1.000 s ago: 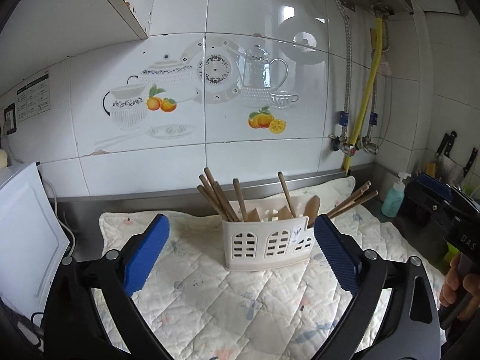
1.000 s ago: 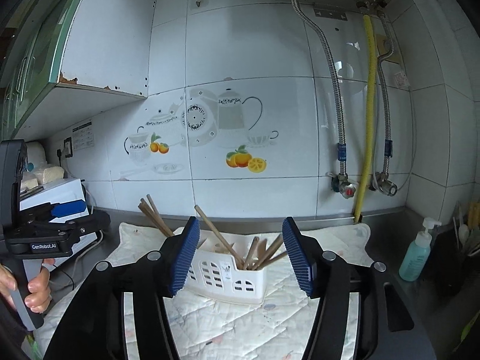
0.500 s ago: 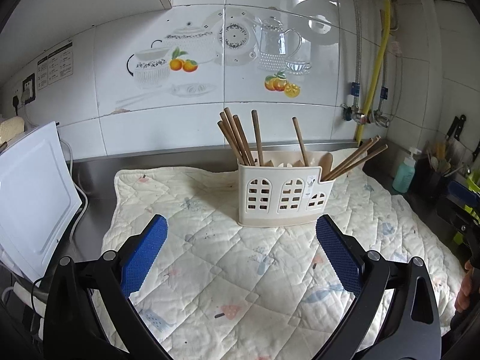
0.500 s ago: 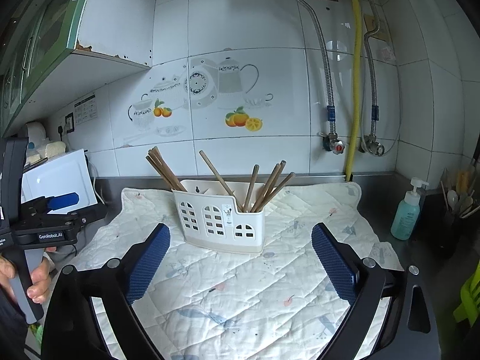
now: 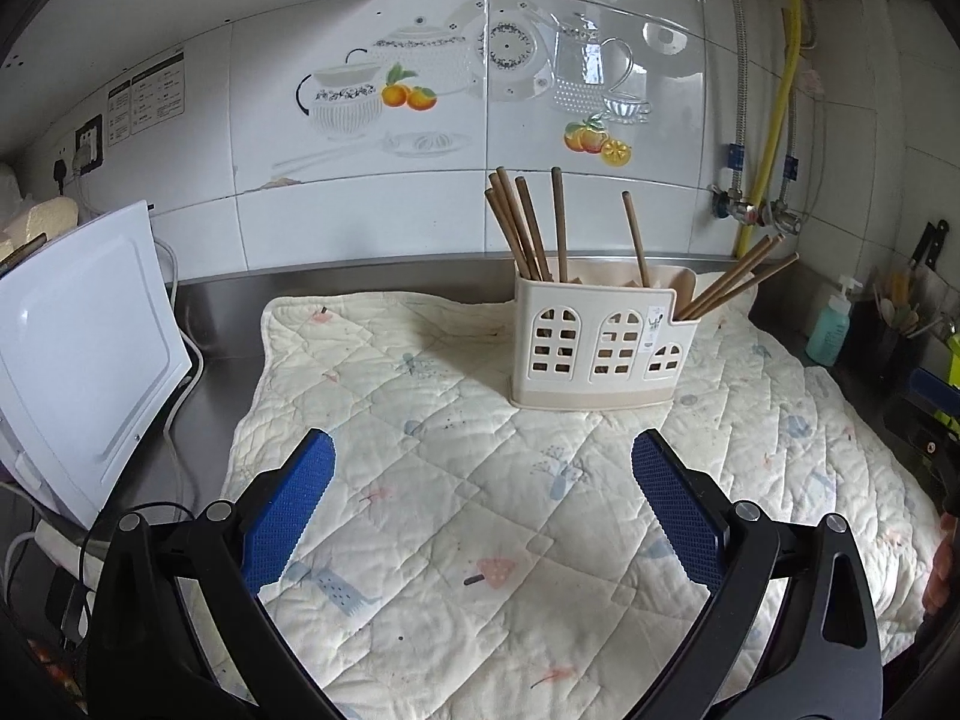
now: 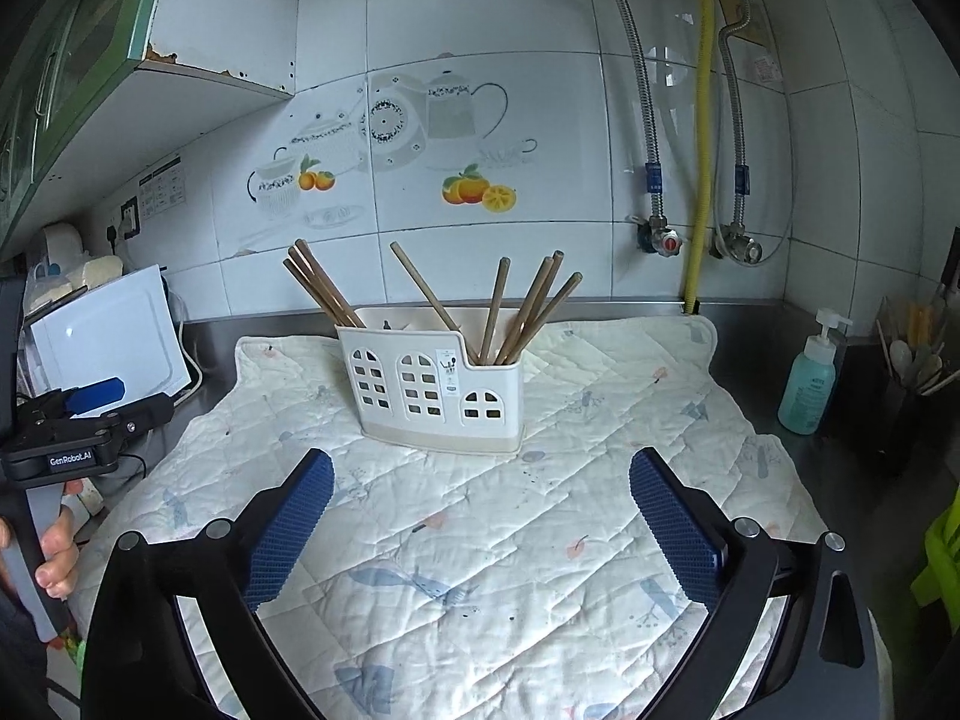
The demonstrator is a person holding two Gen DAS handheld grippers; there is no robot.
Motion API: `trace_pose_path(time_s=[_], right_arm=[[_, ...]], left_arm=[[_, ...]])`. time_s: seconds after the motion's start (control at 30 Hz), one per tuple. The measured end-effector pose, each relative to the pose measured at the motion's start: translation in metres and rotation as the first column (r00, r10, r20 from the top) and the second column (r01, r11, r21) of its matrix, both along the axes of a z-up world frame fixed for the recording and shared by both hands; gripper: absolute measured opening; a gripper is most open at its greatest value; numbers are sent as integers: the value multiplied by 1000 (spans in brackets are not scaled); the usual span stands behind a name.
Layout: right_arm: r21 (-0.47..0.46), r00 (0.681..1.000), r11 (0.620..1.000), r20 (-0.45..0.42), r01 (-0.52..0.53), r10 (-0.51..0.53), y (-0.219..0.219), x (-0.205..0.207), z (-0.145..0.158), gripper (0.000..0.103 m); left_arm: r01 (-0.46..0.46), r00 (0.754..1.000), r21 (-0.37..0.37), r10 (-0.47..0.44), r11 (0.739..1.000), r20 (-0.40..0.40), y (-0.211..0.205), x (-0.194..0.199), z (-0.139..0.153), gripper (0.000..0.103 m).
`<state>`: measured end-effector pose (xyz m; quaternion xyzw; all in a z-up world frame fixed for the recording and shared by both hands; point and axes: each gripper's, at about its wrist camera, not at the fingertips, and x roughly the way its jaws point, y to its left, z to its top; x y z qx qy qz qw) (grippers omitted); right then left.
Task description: Organize utensils
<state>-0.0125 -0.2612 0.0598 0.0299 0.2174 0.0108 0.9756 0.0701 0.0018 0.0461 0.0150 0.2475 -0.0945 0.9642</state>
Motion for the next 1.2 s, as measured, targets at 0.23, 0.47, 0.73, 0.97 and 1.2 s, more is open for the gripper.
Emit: trace_pose_path(time_s=[0.23, 0.47, 0.73, 0.97, 1.2], right_arm=[[-4, 1000, 1000, -25, 11, -11, -2, 2, -6, 96], [-1, 999, 1000, -39, 19, -19, -7, 4, -10, 96], [8, 999, 1000, -45, 19, -18, -8, 5, -12, 96], [11, 999, 1000, -47, 20, -19, -8, 6, -13, 96], [11, 999, 1000, -50, 21, -21, -9, 6, -14, 96]], left_arm=[[-4, 1000, 37, 4, 999, -5, -3, -4, -8, 98], [-15, 1000, 49, 15, 999, -2, -5, -6, -13, 98], [-37, 999, 67, 38, 997, -6, -5, -6, -17, 98], [-42, 999, 75, 44, 996, -17, -6, -5, -19, 98], [-43, 999, 79, 45, 996, -23, -5, -5, -22, 98]])
